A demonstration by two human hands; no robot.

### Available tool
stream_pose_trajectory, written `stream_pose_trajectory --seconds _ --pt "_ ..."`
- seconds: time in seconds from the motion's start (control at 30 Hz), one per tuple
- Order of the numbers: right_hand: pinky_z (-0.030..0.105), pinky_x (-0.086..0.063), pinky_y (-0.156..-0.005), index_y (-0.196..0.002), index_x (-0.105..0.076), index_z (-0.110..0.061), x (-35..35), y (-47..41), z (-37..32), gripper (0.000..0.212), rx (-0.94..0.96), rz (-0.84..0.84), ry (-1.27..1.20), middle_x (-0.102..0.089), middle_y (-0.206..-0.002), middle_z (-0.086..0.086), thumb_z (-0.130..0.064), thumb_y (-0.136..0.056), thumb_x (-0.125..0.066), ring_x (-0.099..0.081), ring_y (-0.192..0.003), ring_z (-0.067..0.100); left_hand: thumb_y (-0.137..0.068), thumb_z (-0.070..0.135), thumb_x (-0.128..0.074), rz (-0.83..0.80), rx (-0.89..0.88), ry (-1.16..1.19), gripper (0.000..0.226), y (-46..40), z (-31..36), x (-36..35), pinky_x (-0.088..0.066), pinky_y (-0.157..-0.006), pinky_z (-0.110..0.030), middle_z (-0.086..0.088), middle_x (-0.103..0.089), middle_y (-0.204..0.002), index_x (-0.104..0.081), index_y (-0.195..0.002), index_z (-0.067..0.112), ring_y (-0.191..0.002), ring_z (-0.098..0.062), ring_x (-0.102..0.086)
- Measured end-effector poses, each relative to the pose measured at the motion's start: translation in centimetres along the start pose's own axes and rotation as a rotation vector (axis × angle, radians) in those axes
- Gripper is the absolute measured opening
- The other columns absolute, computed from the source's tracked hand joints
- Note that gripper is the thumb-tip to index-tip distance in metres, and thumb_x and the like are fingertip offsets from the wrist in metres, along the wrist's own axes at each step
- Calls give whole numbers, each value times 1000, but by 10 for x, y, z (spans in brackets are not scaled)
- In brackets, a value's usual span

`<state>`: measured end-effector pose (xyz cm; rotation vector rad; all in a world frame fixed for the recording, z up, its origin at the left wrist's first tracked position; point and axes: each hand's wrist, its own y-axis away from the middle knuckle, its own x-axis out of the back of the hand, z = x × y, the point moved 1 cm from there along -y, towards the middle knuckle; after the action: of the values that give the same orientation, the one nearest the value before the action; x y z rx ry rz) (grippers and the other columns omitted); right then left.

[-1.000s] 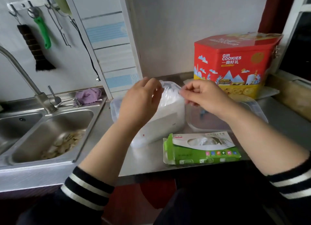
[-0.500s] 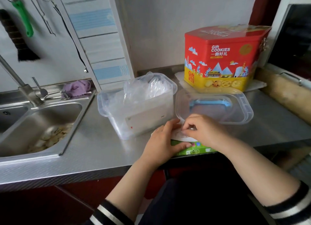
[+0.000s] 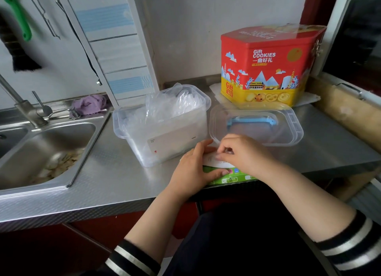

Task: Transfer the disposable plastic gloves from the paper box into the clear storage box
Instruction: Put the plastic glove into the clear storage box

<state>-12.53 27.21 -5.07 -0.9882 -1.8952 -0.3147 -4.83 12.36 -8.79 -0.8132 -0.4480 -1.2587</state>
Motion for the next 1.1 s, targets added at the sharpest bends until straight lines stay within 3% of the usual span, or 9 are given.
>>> stream_pose_trajectory --seconds 0.23,0.37,0.53,0.67,0.73,0.83,0.9,1.0,1.1 --pt "34 -44 -64 -79 -67 -21 -1 7 6 13 15 244 -142 -61 -72 -7 -31 -87 -67 -54 -67 10 -68 53 -80 20 7 -3 84 1 2 0 -42 -101 -31 23 -55 -119 -41 -137 24 -119 -6 -52" --pt "40 -50 -70 -80 -66 -21 -4 5 12 8 21 309 -272 -64 -74 -5 -25 -88 -67 -59 -73 18 -68 52 -81 29 4 -5 83 2 3 1 -42 -99 -28 15 -59 -122 -43 -136 23 -116 -8 -54" --pt "23 -42 -68 -86 -69 -9 -1 8 14 8 36 396 -473 -65 -77 -2 -13 -91 -63 -52 -68 3 -68 54 -81 32 1 -4 83 1 3 1 -43 -99 -29 18 -60 -122 -43 -135 24 -115 -5 -54" --pt "27 -55 -73 -84 -59 -20 15 8 10 18 2 541 -802 -71 -78 -4 -15 -99 -51 -68 -78 12 -68 53 -81 26 8 -13 82 1 3 2 -41 -100 -25 25 -55 -116 -43 -135 25 -115 -4 -52" --pt "30 -56 -75 -87 -56 -24 28 4 9 11 49 489 -770 -71 -90 -6 -30 -96 -53 -68 -87 12 -68 52 -81 28 16 -6 80 1 3 2 -40 -98 -22 27 -53 -113 -43 -134 26 -115 -3 -52" --pt "25 -47 -91 -91 -57 -34 32 -1 4 36 43 75 -377 -61 -123 -15 -60 -68 -67 -58 -108 3 -68 55 -80 22 24 9 80 2 2 2 -43 -99 -26 23 -57 -119 -43 -133 29 -116 -4 -53" --pt "30 -45 -90 -87 -60 -37 22 -2 1 29 24 -97 -83 -60 -118 -16 -55 -69 -74 -56 -106 6 -68 53 -80 24 16 17 80 2 1 1 -43 -98 -28 21 -60 -121 -43 -134 27 -116 -4 -54" --pt "32 -44 -71 -76 -62 -30 13 -2 -2 17 18 -38 2 -61 -84 -7 -44 -81 -70 -56 -79 14 -68 54 -80 21 23 12 80 2 1 0 -44 -97 -29 16 -61 -122 -45 -133 25 -115 -6 -55" --pt "30 -44 -63 -76 -67 -20 20 -2 -10 18 42 195 -386 -63 -70 5 -35 -86 -68 -53 -63 10 -66 59 -78 23 63 -29 71 1 -1 -1 -47 -91 -33 9 -62 -114 -50 -120 22 -107 -12 -56"
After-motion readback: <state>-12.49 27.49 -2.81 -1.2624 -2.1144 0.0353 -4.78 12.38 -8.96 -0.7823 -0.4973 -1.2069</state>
